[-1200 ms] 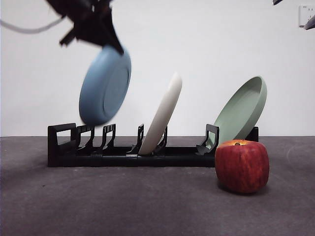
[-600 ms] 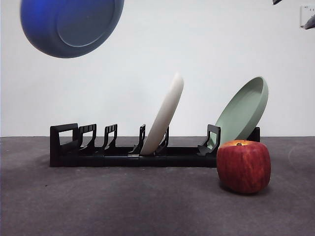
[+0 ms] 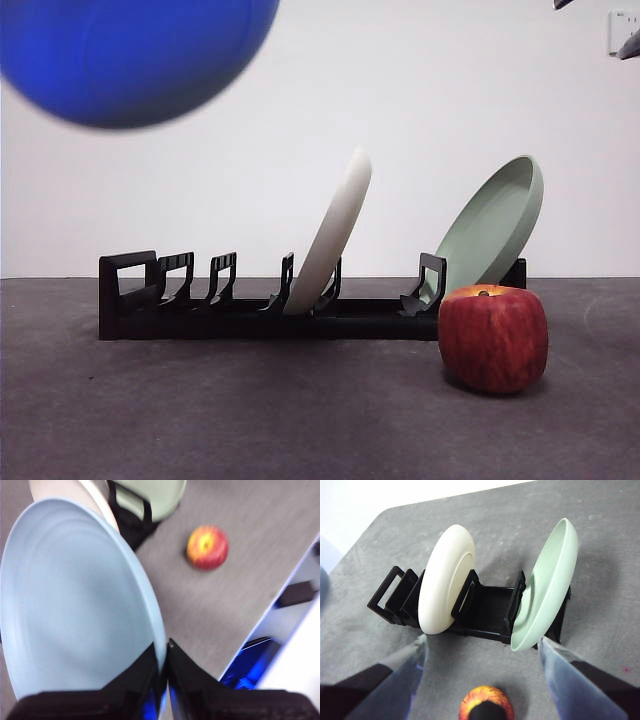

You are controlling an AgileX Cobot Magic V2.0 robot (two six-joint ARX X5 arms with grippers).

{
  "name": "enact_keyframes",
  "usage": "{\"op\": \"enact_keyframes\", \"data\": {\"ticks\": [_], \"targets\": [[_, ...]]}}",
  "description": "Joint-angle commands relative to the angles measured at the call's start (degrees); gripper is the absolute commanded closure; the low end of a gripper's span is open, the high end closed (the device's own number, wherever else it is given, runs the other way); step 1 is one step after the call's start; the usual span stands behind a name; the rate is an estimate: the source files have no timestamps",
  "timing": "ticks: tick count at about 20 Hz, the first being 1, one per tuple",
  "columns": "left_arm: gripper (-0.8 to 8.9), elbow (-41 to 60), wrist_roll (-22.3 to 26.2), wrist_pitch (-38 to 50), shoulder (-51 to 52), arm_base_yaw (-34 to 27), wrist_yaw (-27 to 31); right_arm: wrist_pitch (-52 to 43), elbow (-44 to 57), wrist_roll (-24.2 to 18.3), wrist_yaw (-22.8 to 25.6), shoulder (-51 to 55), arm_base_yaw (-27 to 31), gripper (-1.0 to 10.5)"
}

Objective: Take the blue plate from the plate rack,put the plate on the table,take the apple from the table,put the apple in the plate

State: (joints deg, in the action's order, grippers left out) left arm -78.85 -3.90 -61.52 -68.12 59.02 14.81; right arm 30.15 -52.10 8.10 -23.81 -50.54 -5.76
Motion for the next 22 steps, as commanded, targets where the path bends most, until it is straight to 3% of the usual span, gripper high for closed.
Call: {"op": "enact_keyframes", "data": {"ticks": [1, 6, 13, 16, 19, 20, 22], "targets": [[8.22, 11.1, -5.6, 5.5, -0.5, 3.3, 5.8, -0.5, -0.2, -0.5, 0.2, -0.1, 0.0, 5.7], [8.22, 25.3, -4.6, 22.6, -6.5, 6.1, 6.2, -0.5, -0.2, 0.0, 0.2, -0.1, 0.0, 5.7], [8.22, 26.0, 7.8, 35.5, -19.0, 6.1, 6.1, -0.5, -0.2, 0.5, 0.2, -0.1, 0.0, 5.7], [8.22, 26.0, 9.1, 37.4, -22.4, 6.1, 5.5, -0.5, -0.2, 0.5, 0.2, -0.1, 0.0, 5.7], [8.11, 26.0, 8.8, 37.5, -23.2, 6.1, -2.4, -0.5, -0.2, 0.5, 0.1, -0.1, 0.0, 5.7], [7.98, 26.0, 8.8, 37.7, -23.2, 6.1, -5.0, -0.4, -0.2, 0.5, 0.1, -0.1, 0.0, 5.7], [5.86, 26.0, 8.4, 37.7, -23.2, 6.1, -7.8, 0.3, -0.2, 0.5, 0.1, -0.1, 0.0, 5.7]]}}
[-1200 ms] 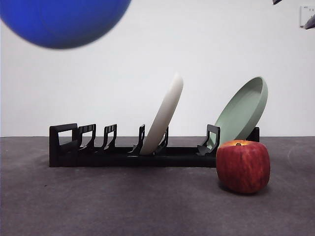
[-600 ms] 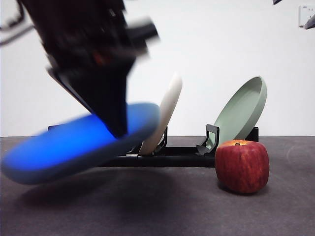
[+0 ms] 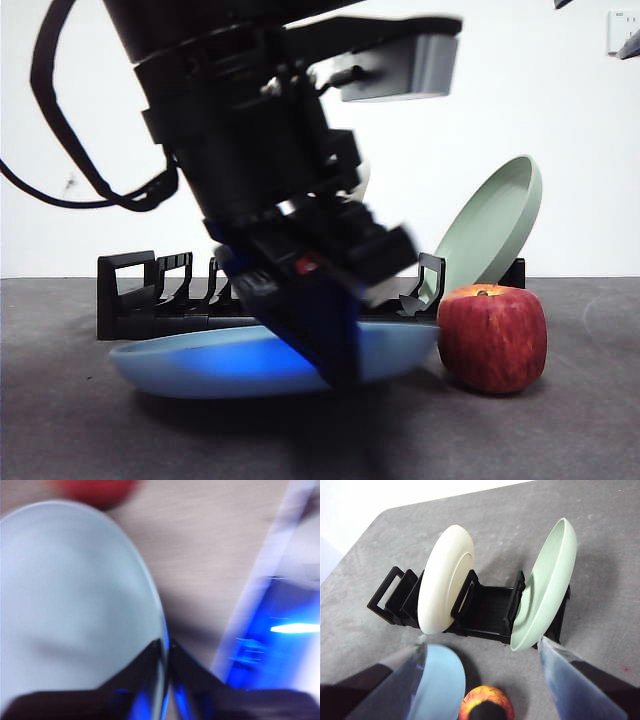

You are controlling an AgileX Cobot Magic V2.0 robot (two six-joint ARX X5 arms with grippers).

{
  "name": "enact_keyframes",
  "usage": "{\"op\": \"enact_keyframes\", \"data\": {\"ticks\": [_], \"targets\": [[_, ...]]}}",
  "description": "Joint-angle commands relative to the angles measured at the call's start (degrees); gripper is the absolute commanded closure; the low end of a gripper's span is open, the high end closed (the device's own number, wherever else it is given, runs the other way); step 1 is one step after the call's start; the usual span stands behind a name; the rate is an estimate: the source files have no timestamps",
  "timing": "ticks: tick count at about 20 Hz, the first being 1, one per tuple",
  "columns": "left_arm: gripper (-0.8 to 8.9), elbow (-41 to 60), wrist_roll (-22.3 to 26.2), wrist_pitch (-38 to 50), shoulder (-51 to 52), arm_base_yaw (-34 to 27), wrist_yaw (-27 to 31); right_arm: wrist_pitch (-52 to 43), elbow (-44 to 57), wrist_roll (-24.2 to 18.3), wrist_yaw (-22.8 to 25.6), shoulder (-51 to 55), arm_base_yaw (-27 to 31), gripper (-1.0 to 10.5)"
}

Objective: Take the blue plate from the plate rack,put the plate on the table,take the apple from the table,put the apple in the plate

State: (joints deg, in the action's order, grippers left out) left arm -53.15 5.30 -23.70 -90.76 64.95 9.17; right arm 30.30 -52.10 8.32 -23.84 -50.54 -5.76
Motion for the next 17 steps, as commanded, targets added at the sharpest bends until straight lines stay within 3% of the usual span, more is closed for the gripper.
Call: {"op": "enact_keyframes", "data": {"ticks": [1, 4, 6, 10, 12, 15, 17], "targets": [[4.81, 0.3, -1.0, -0.1, -0.6, 0.2, -1.8, 0.6, -0.2, 0.2, 0.1, -0.1, 0.0, 5.7], [4.67, 0.2, -1.3, -0.4, -0.1, -0.1, 1.8, 2.2, -0.2, 0.2, -0.3, -0.1, -0.1, 5.7], [4.67, 0.2, -1.9, -1.2, 1.5, -0.7, 7.4, 3.7, -0.2, 0.0, -0.3, -0.1, -0.3, 5.7], [4.67, 0.2, -2.5, -1.5, 10.2, -2.9, 14.8, 7.0, -0.2, -2.9, -0.3, -0.8, -4.2, 5.6], [4.67, -0.6, -4.0, -1.4, 16.6, -4.6, 13.8, 7.5, -0.2, -3.3, 0.2, -2.5, -7.7, 5.3], [4.67, -3.5, -5.5, -1.8, 24.5, -6.7, 4.5, 7.4, -0.2, -3.5, 4.1, -6.8, -12.1, 5.3], [4.66, -5.5, -6.6, -2.3, 28.2, -7.2, 4.2, 7.5, -0.2, -4.9, 7.0, -10.5, -14.6, 5.3]]}}
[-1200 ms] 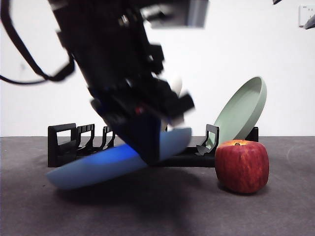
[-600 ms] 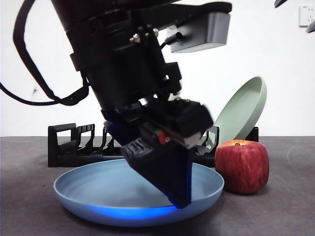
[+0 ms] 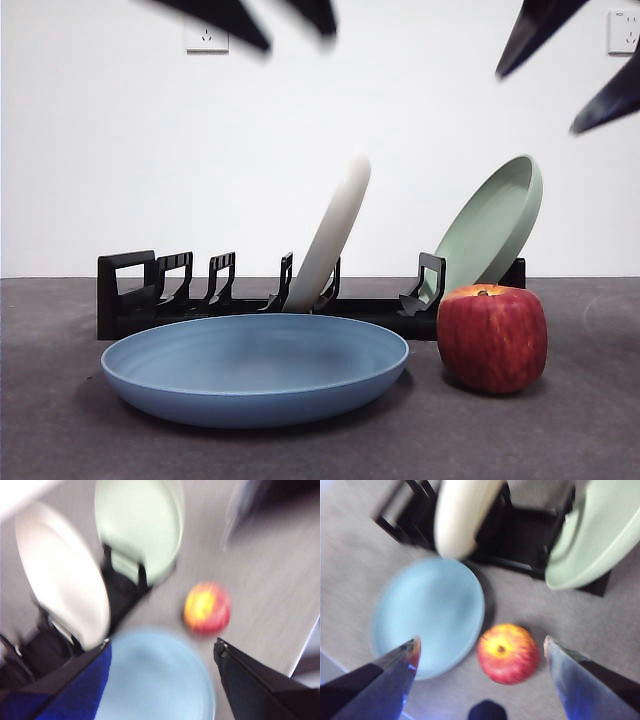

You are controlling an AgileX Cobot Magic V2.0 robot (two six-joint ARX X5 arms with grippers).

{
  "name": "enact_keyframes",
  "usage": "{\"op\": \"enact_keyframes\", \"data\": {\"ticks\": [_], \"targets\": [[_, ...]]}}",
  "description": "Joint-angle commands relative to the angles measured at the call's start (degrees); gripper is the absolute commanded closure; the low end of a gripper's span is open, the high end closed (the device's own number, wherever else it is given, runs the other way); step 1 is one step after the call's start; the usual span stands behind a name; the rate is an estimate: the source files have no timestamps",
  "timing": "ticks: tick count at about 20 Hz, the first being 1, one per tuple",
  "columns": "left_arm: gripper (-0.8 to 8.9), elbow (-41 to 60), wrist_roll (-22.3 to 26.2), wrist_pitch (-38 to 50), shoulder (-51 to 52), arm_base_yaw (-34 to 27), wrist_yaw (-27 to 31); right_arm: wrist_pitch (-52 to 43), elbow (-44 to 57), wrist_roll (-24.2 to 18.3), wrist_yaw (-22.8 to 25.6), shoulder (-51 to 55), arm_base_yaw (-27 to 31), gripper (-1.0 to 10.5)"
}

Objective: Take the blue plate from the plate rack,put the plate on the table,take the apple from the table,put the apple in the plate

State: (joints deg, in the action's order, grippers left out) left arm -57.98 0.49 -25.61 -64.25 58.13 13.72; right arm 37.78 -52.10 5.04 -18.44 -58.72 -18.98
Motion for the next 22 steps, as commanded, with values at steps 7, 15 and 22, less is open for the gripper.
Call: {"op": "enact_keyframes", "data": {"ticks": [7, 15, 22], "targets": [[4.67, -10.7, -1.9, -4.2, 11.7, -3.1, 3.1, -0.1, -0.2, -3.2, 12.0, -16.0, -9.2, 3.2], [4.67, -21.3, -0.7, -12.8, 14.2, -5.5, 7.2, -5.1, -0.2, -3.7, 12.0, -25.3, -10.9, 3.2], [4.67, -22.0, -0.7, -15.8, 14.2, -5.5, 7.2, -6.7, -0.2, -2.8, 12.7, -30.5, -10.9, 8.3]]}}
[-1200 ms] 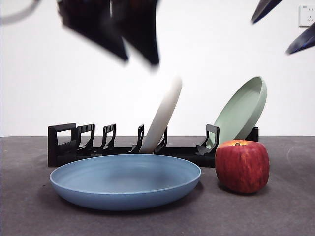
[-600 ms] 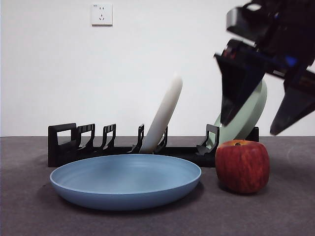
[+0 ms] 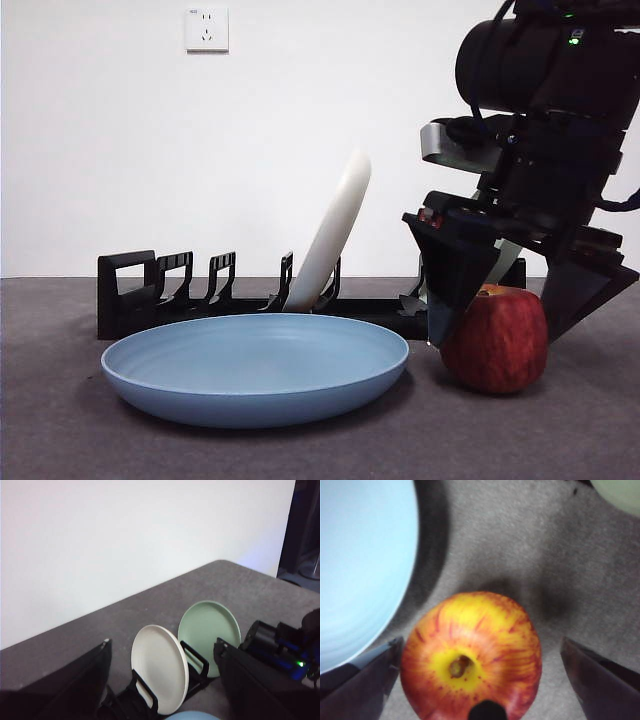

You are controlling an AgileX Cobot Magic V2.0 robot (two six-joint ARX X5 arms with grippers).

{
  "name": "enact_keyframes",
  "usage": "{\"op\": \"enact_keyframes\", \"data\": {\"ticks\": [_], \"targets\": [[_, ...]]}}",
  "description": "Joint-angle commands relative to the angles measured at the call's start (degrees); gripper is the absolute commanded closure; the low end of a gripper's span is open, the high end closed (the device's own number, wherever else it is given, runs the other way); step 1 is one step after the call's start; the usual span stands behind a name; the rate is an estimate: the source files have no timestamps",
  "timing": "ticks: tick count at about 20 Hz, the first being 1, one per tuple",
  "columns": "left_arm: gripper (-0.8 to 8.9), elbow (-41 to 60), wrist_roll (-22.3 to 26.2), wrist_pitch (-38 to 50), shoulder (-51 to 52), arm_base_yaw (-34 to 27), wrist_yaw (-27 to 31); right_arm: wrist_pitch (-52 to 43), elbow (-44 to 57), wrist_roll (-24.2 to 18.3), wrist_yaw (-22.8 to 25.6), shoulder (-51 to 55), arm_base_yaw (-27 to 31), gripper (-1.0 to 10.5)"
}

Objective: Take the blue plate from the plate rack,put the plate on the table,take the apple from the table,put the apple in the plate

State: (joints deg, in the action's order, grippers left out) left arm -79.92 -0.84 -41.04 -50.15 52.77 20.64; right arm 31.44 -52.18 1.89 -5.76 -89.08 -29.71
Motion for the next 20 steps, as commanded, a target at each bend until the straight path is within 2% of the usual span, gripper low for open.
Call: {"op": "enact_keyframes", "data": {"ticks": [1, 4, 6, 11, 14, 20], "targets": [[4.67, -0.1, 0.7, -0.9, 0.1, -0.2, 0.3, -0.3, -0.1, 0.2, 0.0, 0.1, -0.2, 9.7], [4.67, -0.1, 0.7, -1.7, 0.1, -0.2, 0.3, -0.3, -0.8, 0.4, -0.1, 1.5, -0.2, 9.6], [4.67, -0.1, 0.7, -1.9, 0.1, -0.2, 0.3, -0.3, -3.2, 2.0, -0.2, 3.5, -1.0, 9.6], [4.67, -0.1, 0.9, -1.9, 0.1, -0.2, 0.3, -2.0, -13.1, 2.6, -3.2, 3.6, -6.6, 9.6], [4.67, -0.1, 1.1, -1.9, 0.1, -0.2, 0.8, -5.6, -17.1, 2.6, -3.1, -0.8, -10.6, 9.6], [4.67, -0.1, 2.6, -2.0, 0.1, -0.4, 6.3, -5.3, -21.9, 2.5, -3.1, -14.4, -14.7, 9.6]]}}
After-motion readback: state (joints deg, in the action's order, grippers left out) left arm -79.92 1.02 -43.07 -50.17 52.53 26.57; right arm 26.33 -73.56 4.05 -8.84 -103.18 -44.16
